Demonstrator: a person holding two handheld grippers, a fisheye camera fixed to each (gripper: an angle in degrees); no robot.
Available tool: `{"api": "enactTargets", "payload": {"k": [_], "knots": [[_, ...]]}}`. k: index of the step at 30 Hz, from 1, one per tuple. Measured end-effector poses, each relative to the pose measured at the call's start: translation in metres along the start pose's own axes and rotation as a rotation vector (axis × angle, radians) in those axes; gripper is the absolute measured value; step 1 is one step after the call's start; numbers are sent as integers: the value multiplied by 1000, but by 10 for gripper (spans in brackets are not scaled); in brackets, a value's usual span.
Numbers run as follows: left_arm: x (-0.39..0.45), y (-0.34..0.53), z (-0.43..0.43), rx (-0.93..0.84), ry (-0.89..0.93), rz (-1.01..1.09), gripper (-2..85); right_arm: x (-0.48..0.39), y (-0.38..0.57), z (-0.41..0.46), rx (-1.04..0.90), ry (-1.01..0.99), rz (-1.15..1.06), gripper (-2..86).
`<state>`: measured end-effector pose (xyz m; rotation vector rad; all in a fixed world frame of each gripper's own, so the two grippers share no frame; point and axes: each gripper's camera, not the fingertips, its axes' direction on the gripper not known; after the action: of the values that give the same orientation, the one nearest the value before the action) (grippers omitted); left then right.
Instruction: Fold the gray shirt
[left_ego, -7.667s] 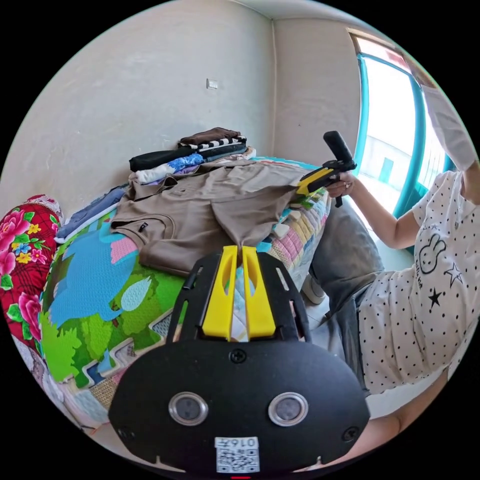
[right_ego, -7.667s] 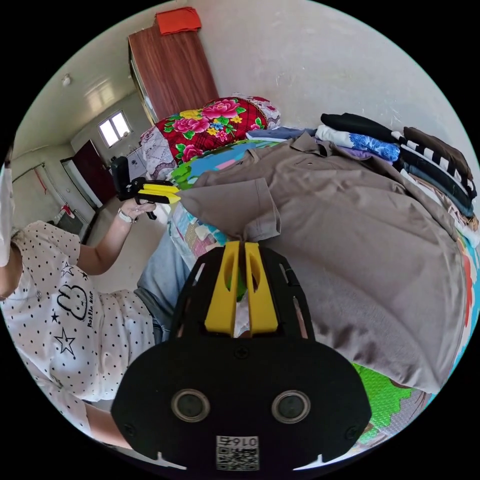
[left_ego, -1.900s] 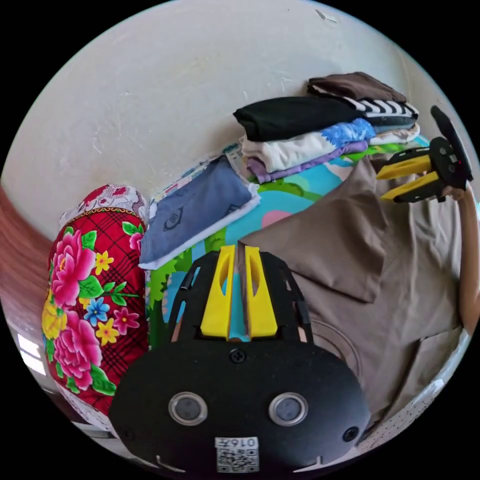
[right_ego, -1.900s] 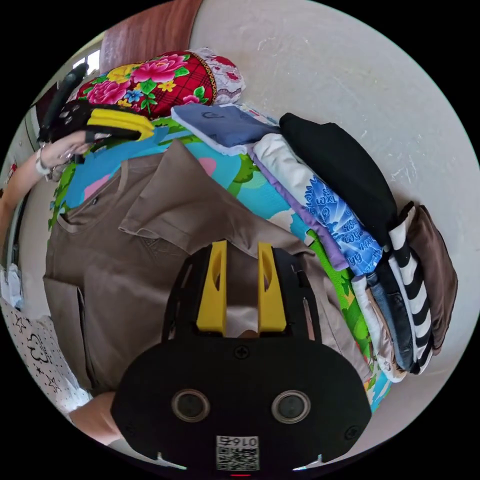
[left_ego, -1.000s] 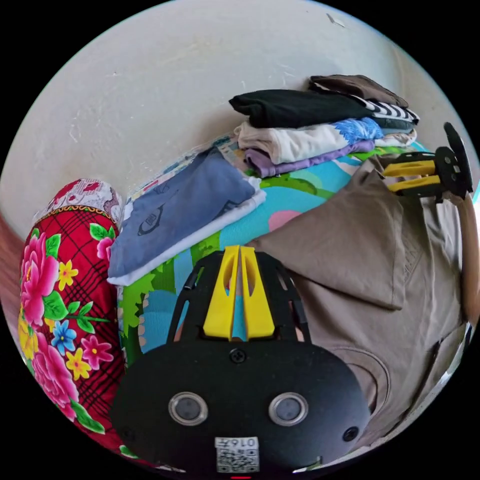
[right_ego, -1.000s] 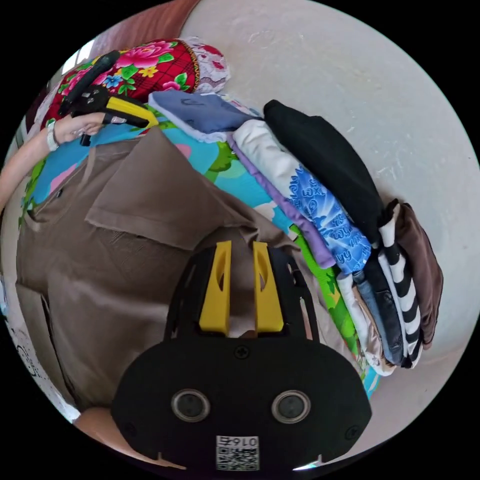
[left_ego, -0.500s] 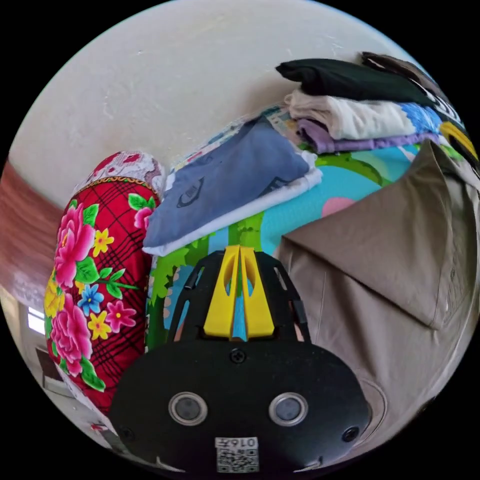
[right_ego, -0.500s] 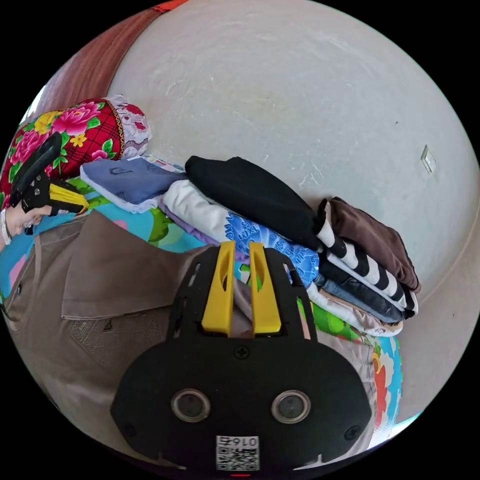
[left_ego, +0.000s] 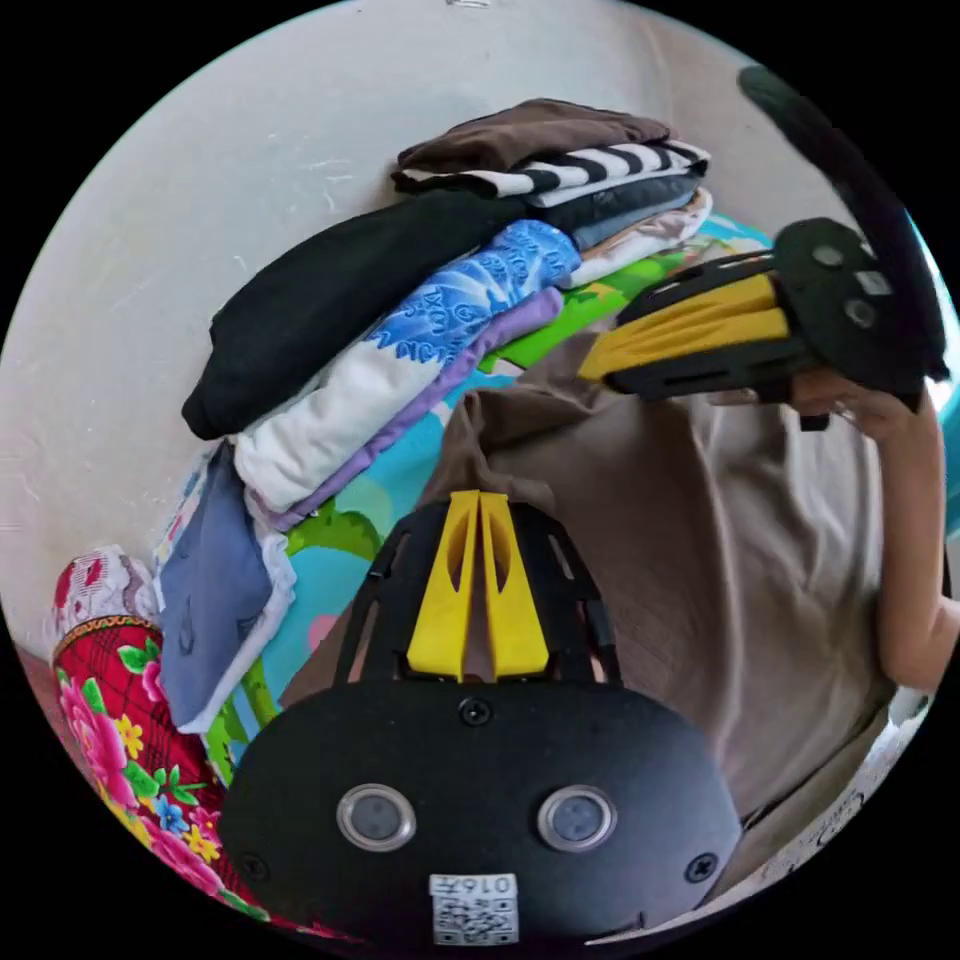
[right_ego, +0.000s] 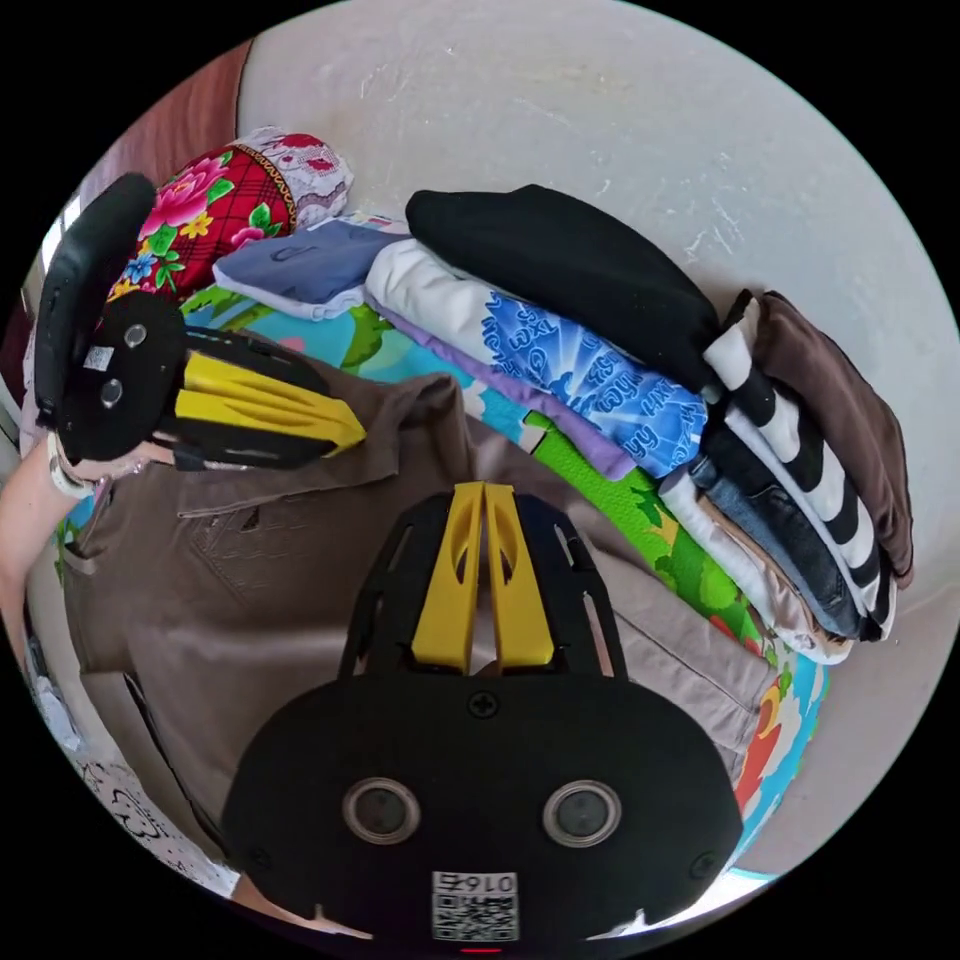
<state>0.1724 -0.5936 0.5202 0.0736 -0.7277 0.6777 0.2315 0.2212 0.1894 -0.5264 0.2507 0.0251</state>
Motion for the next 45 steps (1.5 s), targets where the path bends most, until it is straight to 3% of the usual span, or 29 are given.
{"api": "enactTargets", "payload": {"k": [7, 9, 14, 19, 27, 34, 39, 42, 45], "knots": [[-41, -14, 16, 36, 84, -192, -10, 11, 6, -14, 86, -58, 8, -4], [-50, -4, 6, 133, 239, -186, -10, 3, 7, -13, 84, -111, -70, -4], [-44, 4, 2, 128, 481, -59, -10, -26, 5, 22, -96, -152, -224, -4], [-20, -7, 17, 51, 352, -34, -10, -22, 3, 35, -41, -2, -73, -4], [-34, -25, 36, -14, 103, -247, -10, -16, 25, 25, 233, 167, 131, -4], [-53, -23, 37, 10, 198, -325, -10, 2, 52, 15, 174, 192, 235, -4], [-82, -18, 20, 16, 435, -431, -10, 14, 75, 4, 243, 80, 289, -4], [-92, -9, -6, 75, 405, -456, -10, 15, 87, 2, 240, 91, 296, -4], [-86, -7, -11, -11, 384, -392, -10, 13, 97, 0, 224, 127, 290, -3]]}}
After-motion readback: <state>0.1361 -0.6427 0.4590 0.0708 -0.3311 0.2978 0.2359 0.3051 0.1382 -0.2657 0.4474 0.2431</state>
